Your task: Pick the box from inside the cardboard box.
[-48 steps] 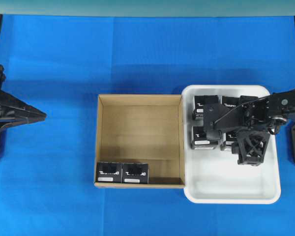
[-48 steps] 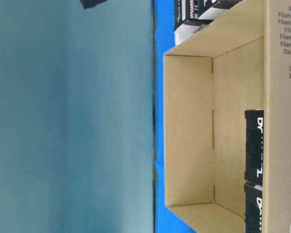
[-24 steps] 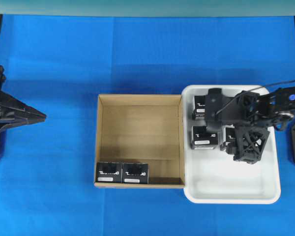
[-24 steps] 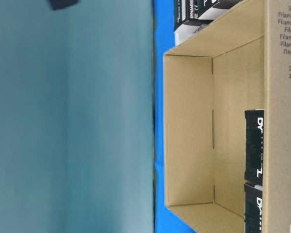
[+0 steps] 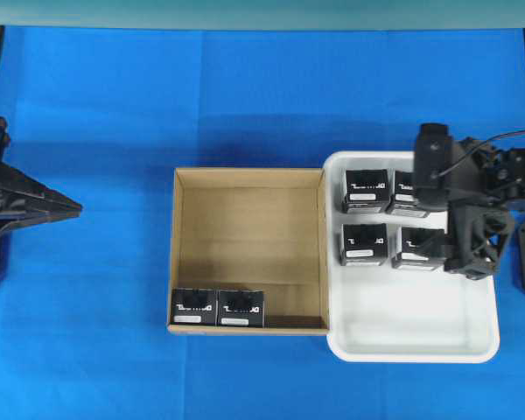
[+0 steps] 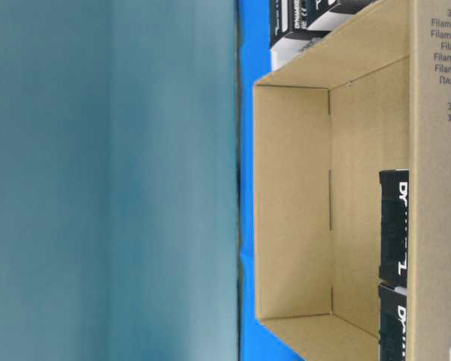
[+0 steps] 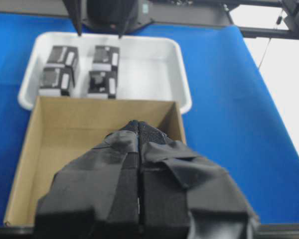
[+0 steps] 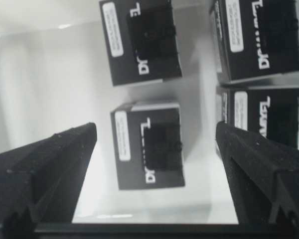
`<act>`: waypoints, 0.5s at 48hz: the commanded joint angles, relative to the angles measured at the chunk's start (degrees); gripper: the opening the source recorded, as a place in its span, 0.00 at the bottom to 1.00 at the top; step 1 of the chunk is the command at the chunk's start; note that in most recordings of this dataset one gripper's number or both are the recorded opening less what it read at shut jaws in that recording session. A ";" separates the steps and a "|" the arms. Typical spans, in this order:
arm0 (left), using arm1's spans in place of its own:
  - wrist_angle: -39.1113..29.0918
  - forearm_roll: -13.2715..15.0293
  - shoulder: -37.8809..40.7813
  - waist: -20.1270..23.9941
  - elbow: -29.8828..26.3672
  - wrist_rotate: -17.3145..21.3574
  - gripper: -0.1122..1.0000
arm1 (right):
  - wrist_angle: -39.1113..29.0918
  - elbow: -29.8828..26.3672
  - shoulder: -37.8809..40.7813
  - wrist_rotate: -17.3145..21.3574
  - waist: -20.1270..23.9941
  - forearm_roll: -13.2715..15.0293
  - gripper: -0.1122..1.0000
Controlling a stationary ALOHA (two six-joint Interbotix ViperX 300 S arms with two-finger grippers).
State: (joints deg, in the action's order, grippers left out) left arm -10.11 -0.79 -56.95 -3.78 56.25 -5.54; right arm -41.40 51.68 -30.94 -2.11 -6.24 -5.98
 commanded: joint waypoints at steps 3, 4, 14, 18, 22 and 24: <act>0.26 -0.09 0.44 -0.26 -1.67 -0.09 0.03 | -0.18 -0.09 -2.29 0.00 -0.09 0.09 0.96; 0.26 -0.09 0.44 -0.35 -1.67 -0.09 0.04 | -0.18 0.00 -2.72 0.00 -0.09 0.00 0.96; 0.26 -0.09 0.44 -0.35 -1.67 -0.09 0.04 | -0.18 0.53 -6.94 0.18 -0.09 0.09 0.96; 0.26 -0.09 0.44 -0.44 -1.67 -0.18 0.03 | -0.26 0.62 -8.35 0.26 -0.09 0.00 0.96; 0.26 -0.09 0.44 -0.62 -1.76 -0.26 0.03 | -0.97 0.44 -9.58 0.26 -0.09 -0.26 0.96; 0.26 -0.09 0.44 -0.70 -1.76 -0.26 0.03 | -1.67 -0.09 -10.28 0.35 -0.09 -0.35 0.96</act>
State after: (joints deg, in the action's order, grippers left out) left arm -10.11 -0.70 -56.95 -4.22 56.25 -5.71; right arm -42.45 52.73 -40.43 -1.85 -6.24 -6.06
